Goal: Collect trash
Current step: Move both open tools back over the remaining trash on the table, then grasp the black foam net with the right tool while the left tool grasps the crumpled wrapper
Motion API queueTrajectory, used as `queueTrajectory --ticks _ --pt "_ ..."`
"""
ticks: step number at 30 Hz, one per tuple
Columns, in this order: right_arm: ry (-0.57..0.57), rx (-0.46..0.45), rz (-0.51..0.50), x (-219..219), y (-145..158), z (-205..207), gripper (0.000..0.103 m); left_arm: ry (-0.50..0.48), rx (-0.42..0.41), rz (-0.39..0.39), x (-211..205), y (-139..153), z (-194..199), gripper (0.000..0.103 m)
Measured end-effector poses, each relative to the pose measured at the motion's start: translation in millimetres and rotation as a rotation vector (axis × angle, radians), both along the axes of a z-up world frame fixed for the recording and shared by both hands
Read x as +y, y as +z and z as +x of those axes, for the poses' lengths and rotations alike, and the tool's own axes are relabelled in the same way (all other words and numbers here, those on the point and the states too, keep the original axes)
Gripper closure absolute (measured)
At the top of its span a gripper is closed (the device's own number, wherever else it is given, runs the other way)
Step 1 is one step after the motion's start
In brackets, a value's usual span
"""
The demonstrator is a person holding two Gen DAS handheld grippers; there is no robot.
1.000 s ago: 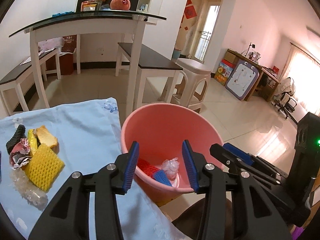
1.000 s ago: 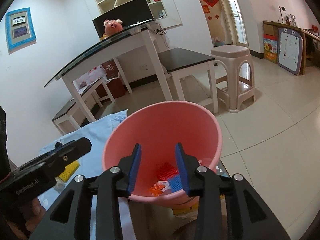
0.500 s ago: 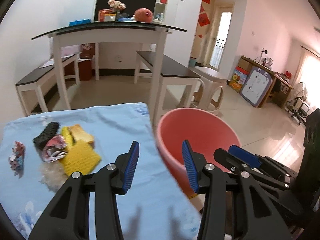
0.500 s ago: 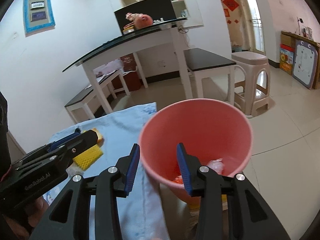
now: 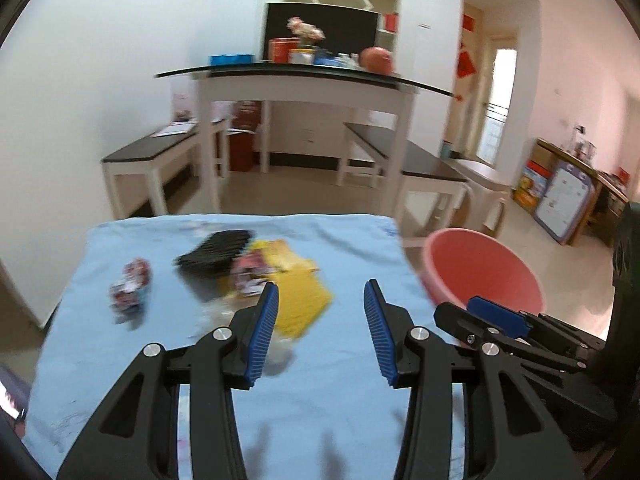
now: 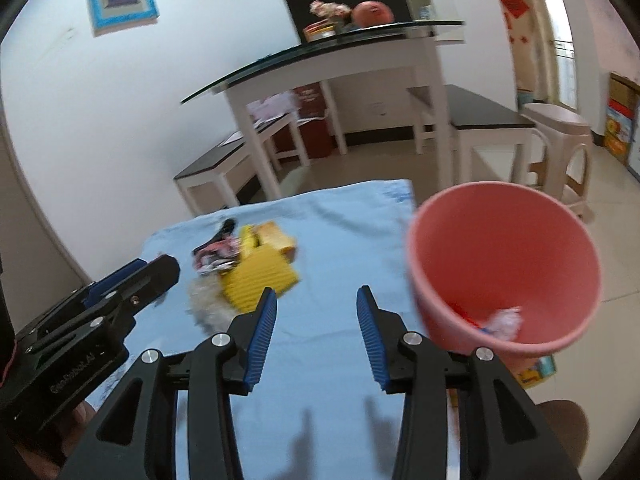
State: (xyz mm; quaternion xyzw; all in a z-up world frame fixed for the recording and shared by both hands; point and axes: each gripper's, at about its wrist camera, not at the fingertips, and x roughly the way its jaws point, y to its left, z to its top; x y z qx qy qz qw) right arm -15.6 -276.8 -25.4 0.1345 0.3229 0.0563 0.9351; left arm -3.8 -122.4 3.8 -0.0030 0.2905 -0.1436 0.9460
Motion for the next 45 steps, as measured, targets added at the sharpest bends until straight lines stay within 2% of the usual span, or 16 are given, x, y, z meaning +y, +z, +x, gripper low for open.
queueTrajectory --ticks 8,14,20,28,32,39,45 --pt "0.093 0.009 -0.028 58.7 -0.3 16.9 0.06 0.152 0.052 -0.067 74.4 -10.2 4.2 0.058" --pt "0.131 0.01 -0.04 91.2 -0.3 16.0 0.06 0.182 0.085 -0.093 105.6 -22.6 -0.6 0.058" --pt "0.147 0.014 -0.061 120.3 -2.3 20.9 0.058 0.209 0.085 -0.106 135.8 -29.4 -3.0 0.058" --pt "0.16 0.022 -0.07 143.5 -3.4 35.0 0.056 0.274 0.121 -0.115 181.4 -40.8 4.9 0.058" --pt "0.156 0.014 -0.074 144.5 -1.9 45.4 0.055 0.3 0.128 -0.111 199.2 -40.2 18.7 0.058" --pt "0.179 -0.039 -0.113 144.4 15.3 70.9 0.05 0.314 0.177 -0.193 218.0 -43.2 62.1 0.058" --pt "0.225 -0.012 -0.113 143.7 19.9 114.6 0.048 0.306 0.245 -0.239 217.3 -56.2 103.6 0.058"
